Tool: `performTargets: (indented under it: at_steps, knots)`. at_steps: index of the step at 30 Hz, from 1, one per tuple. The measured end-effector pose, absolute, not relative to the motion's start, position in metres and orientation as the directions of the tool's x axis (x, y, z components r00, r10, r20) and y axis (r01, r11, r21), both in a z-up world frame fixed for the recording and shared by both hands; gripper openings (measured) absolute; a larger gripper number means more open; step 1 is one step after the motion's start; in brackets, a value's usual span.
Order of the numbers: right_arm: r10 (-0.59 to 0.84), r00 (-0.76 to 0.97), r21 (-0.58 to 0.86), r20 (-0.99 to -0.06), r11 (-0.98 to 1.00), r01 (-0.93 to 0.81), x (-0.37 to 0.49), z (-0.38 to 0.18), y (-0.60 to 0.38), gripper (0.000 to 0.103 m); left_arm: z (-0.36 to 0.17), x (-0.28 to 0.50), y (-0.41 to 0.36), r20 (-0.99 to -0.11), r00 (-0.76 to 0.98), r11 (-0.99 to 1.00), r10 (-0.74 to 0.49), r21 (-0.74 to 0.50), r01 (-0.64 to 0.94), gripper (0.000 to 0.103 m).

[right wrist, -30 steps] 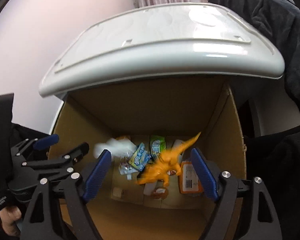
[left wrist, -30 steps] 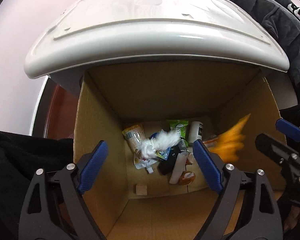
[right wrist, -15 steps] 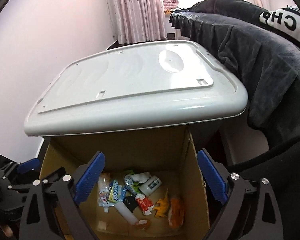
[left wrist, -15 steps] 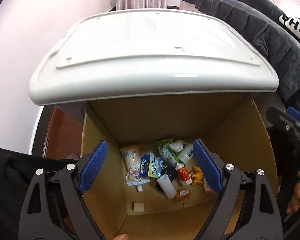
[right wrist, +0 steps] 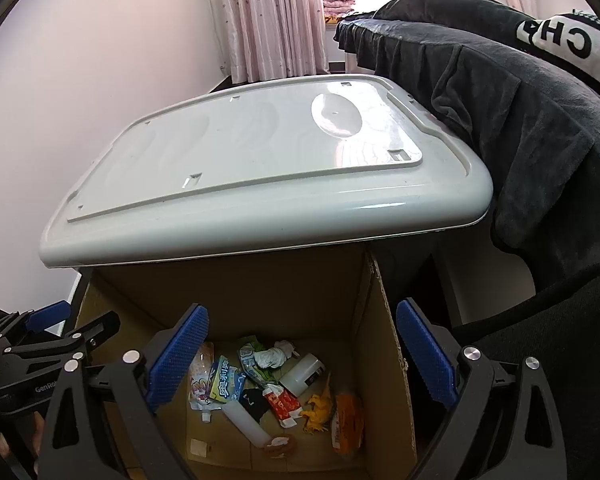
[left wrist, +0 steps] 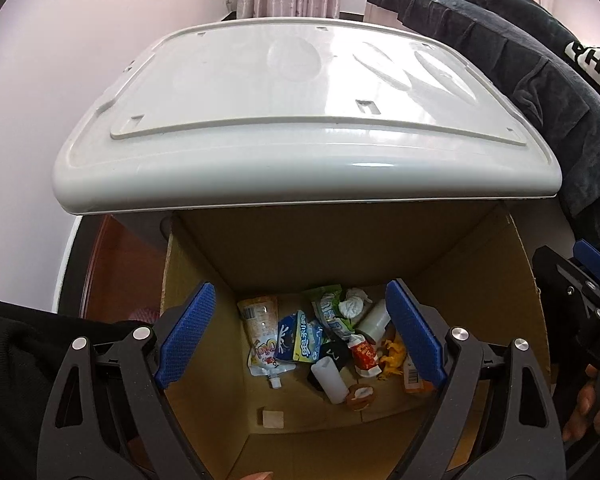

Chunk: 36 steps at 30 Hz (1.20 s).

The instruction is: Collect trash

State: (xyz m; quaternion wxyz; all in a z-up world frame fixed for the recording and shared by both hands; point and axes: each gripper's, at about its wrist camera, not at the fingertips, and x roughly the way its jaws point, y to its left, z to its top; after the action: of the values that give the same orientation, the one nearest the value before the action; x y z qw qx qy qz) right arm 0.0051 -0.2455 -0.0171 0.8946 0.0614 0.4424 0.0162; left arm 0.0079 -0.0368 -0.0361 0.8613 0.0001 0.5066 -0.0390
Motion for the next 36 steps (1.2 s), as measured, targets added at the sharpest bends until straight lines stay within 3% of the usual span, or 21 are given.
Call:
performTargets:
  at_steps: [29,31,36]
  knots:
    - [0.085,0.601,0.123,-0.795,0.992,0.024,0.0022,-0.0207,-0.2450,0.094,-0.0340,0.0077,-0.0296,-0.869,0.490,0.998,-0.067,-0.053,0.042,0.085]
    - [0.085,0.600,0.124,-0.796,0.992,0.024,0.0017,-0.0212,-0.2446,0.094,-0.0324,0.0067,-0.0292,-0.865,0.500,0.999,-0.043,-0.035,0.025,0.094]
    - [0.086,0.595,0.125,-0.799,0.992,0.024,0.0014,-0.0222,-0.2447,0.094,-0.0301,0.0036,-0.0292,-0.852,0.522,0.999,-0.035,-0.026,0.025,0.095]
